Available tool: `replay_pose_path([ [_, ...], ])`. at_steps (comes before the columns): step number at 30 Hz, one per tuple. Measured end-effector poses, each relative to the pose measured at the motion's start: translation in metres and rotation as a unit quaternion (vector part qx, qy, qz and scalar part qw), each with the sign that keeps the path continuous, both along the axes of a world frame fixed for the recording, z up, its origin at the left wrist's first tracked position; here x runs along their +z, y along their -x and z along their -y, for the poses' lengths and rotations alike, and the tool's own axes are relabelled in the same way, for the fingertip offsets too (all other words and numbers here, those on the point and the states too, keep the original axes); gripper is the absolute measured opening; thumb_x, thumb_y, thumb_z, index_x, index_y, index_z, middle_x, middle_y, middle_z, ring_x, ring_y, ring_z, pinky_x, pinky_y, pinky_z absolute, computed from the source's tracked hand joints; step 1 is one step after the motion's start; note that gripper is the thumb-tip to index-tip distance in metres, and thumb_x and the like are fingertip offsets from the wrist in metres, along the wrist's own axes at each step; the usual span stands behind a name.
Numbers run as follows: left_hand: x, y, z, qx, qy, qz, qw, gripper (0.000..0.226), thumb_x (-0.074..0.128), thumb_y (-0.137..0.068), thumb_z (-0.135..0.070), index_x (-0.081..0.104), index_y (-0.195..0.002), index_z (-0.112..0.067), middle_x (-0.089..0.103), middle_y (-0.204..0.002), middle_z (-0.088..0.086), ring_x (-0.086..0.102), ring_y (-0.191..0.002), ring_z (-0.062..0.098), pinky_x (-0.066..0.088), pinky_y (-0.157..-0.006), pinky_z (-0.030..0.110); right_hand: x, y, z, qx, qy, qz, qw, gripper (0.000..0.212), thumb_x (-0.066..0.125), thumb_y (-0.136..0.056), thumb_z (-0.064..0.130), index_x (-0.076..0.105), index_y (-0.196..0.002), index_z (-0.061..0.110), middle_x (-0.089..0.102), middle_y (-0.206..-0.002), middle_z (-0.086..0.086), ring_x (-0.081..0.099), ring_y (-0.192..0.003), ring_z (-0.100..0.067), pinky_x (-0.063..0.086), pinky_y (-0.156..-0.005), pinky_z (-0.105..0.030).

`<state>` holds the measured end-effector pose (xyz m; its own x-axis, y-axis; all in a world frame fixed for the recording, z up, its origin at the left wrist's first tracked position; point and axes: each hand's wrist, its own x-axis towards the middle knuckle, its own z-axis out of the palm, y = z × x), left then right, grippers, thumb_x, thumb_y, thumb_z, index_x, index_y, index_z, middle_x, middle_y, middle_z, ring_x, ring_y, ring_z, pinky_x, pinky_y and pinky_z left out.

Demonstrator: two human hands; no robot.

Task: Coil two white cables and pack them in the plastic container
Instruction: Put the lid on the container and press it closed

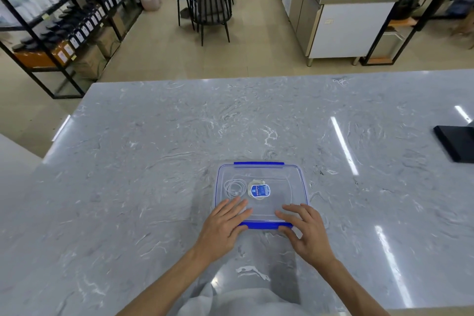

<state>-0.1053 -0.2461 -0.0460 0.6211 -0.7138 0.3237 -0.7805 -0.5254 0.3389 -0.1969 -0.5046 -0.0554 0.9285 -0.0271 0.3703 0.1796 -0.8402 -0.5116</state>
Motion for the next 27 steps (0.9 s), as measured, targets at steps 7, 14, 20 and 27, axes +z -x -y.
replay_pose_path([
  [7,0.007,0.020,0.016,0.286,0.207,-0.357,0.865,0.076,0.061,-0.095,-0.029,0.015,-0.155,-0.024,0.020,-0.161,0.005,0.019,-0.149,0.023,0.027,-0.120,0.046,0.020,-0.016,0.000,-0.168,-0.332,-0.181,0.911,0.062,0.040,-0.097,0.050,0.020,-0.154,0.034,0.022,-0.162,0.006,0.023,-0.148,-0.018,0.023,-0.116,-0.036],
  [14,0.006,0.007,0.033,0.319,0.246,-0.431,0.808,0.078,0.061,-0.095,-0.014,0.011,-0.155,-0.024,0.028,-0.152,0.011,0.033,-0.140,0.028,0.042,-0.109,0.052,0.011,-0.022,0.004,-0.181,-0.503,-0.202,0.821,0.061,0.040,-0.097,0.047,0.023,-0.154,0.033,0.039,-0.155,0.001,0.051,-0.132,-0.023,0.056,-0.095,-0.037],
  [20,0.005,0.002,0.026,0.342,0.301,-0.454,0.766,0.074,0.062,-0.095,-0.024,0.015,-0.152,-0.025,0.038,-0.150,0.005,0.048,-0.131,0.023,0.049,-0.104,0.042,0.019,-0.027,0.006,-0.200,-0.490,-0.216,0.820,0.064,0.043,-0.094,0.048,0.023,-0.153,0.032,0.040,-0.154,-0.001,0.053,-0.120,-0.016,0.057,-0.080,-0.023],
  [27,0.016,-0.050,0.025,0.307,0.292,-0.469,0.775,0.051,0.058,-0.097,-0.015,0.042,-0.145,-0.016,0.056,-0.139,0.004,0.057,-0.123,0.019,0.046,-0.107,0.039,0.022,-0.052,0.020,-0.198,-0.465,-0.197,0.840,0.059,0.055,-0.097,0.032,0.033,-0.151,0.027,0.044,-0.152,-0.002,0.049,-0.133,-0.026,0.046,-0.106,-0.052],
])
